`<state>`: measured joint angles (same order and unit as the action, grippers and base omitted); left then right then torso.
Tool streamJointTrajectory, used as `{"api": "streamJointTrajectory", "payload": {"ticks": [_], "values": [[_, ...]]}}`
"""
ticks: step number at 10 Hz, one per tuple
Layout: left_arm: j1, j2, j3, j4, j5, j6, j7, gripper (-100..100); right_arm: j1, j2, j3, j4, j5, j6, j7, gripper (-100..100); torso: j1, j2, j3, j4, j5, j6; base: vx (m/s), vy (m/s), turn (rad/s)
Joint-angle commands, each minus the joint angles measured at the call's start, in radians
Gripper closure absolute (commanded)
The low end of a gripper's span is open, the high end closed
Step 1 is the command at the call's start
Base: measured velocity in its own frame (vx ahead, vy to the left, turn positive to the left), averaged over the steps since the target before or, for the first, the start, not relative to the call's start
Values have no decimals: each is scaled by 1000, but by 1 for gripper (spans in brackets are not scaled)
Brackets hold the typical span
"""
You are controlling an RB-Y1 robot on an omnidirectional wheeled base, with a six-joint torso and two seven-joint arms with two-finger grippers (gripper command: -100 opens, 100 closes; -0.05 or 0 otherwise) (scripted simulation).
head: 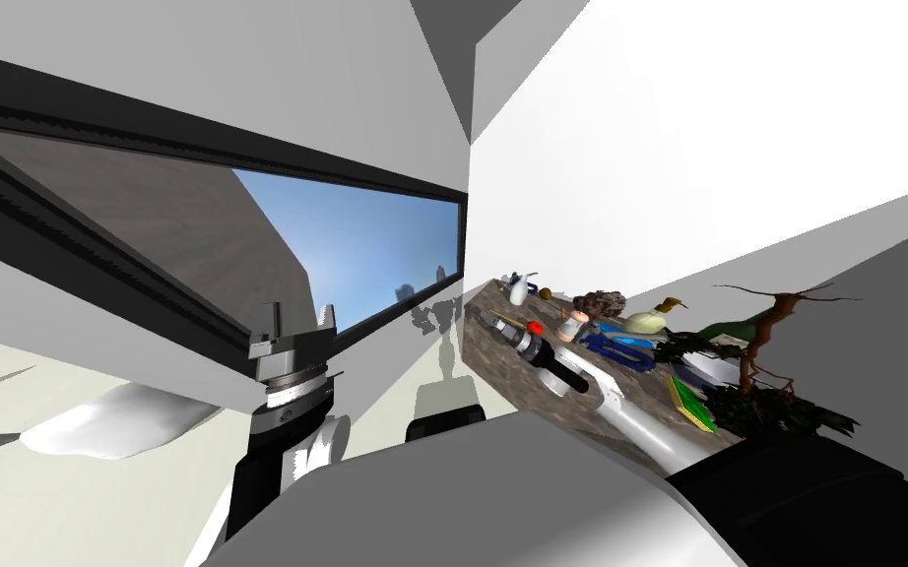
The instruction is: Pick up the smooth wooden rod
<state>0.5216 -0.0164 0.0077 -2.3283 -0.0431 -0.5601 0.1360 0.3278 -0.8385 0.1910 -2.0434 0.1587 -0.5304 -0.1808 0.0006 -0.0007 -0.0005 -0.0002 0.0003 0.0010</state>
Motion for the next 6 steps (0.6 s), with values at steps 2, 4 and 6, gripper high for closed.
{"api": "streamJointTrajectory", "payload": {"ticks": [2,4,6], "values": [[0,0,0,0,0,0,0,0,-4,-78,31,29,14,3,-3,-100,1,-1,0,0,0,-1,36,22,169],[0,0,0,0,0,0,0,0,-10,-143,62,66,27,0,-6,-100,1,-2,-1,0,0,-1,56,17,138],[0,0,0,0,0,0,0,0,-16,-206,95,103,41,-3,-9,-100,1,-3,-2,-1,0,-1,56,14,156]]}}
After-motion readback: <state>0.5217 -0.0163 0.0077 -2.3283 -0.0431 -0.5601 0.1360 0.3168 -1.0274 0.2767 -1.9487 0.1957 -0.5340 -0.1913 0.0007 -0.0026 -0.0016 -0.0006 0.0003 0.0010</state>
